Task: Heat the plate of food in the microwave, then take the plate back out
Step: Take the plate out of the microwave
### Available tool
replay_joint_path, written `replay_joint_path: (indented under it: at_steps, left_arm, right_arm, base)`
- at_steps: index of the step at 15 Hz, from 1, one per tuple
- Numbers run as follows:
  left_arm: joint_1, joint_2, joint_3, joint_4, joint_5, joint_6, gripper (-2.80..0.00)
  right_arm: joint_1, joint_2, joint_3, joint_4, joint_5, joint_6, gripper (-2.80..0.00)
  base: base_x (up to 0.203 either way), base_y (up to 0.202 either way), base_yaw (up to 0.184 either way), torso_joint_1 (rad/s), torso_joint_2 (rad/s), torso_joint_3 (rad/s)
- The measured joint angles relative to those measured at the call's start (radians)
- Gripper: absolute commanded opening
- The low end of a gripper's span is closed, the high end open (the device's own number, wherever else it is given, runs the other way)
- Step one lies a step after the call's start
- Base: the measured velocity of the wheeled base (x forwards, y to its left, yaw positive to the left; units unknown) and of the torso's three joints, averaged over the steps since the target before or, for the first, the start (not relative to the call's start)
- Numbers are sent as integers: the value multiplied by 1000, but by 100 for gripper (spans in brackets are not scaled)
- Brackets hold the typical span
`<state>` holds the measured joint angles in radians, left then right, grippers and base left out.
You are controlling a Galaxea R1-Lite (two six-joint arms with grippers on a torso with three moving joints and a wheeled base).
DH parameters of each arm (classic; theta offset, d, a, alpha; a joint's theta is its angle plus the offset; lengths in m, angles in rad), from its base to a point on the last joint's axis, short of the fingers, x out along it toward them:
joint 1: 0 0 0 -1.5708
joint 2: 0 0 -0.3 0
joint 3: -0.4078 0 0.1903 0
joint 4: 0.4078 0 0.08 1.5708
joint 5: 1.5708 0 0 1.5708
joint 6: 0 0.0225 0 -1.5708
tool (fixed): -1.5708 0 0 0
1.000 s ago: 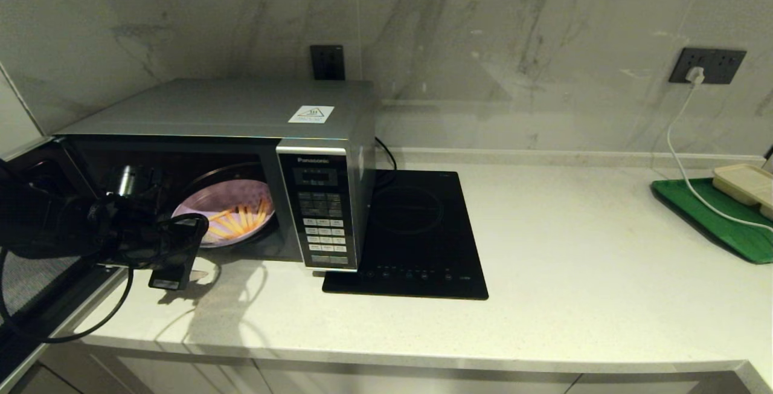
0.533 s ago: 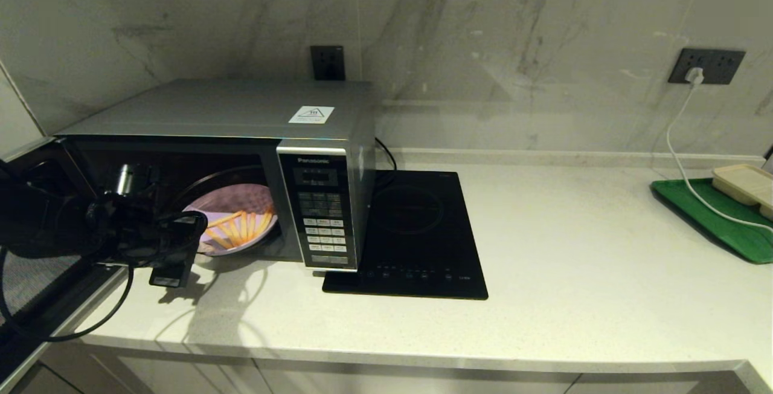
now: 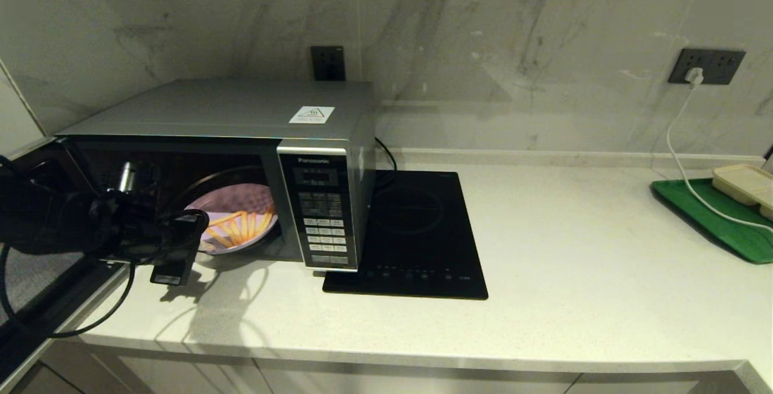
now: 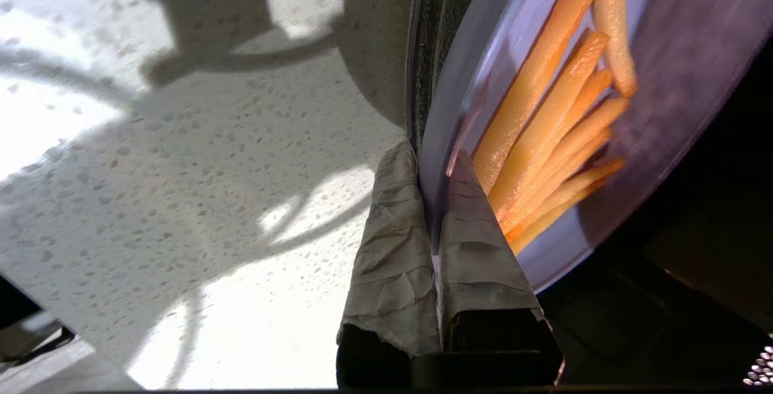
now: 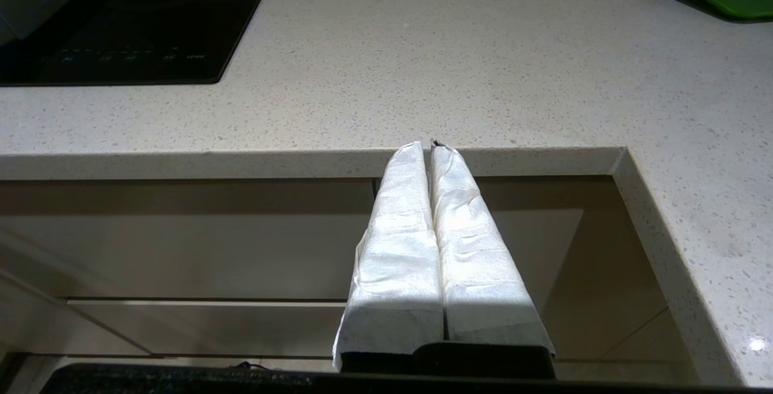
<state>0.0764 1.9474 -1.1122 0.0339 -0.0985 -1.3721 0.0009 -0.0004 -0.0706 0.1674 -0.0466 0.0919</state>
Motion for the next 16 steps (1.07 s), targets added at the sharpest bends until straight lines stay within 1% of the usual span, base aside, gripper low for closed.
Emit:
replay_joint_path:
  at_steps: [3,6,10,13,16]
  left_arm:
    - [-6,0,-45,4,1,7,-280]
    - [-27,-3,-71,-1,0,7,-280]
    - [-39,-4,-77,-2,0,7,-280]
    - [-40,-14,-75,36,-1,6,-280]
    - [-37,-43,-56,47,-1,8,-280]
  right_arm:
    - [0,0,0,0,1,0,-280]
    - [0,0,0,0,1,1,-280]
    - [0,0,0,0,1,0,-280]
    - [0,0,0,0,1,0,-280]
    - [0,0,0,1,1,0,-280]
  base:
    - [0,0,0,0,0,0]
    - [0,0,0,0,0,0]
    - [0,0,0,0,0,0]
    - [0,0,0,0,0,0]
    - [0,0,0,0,0,0]
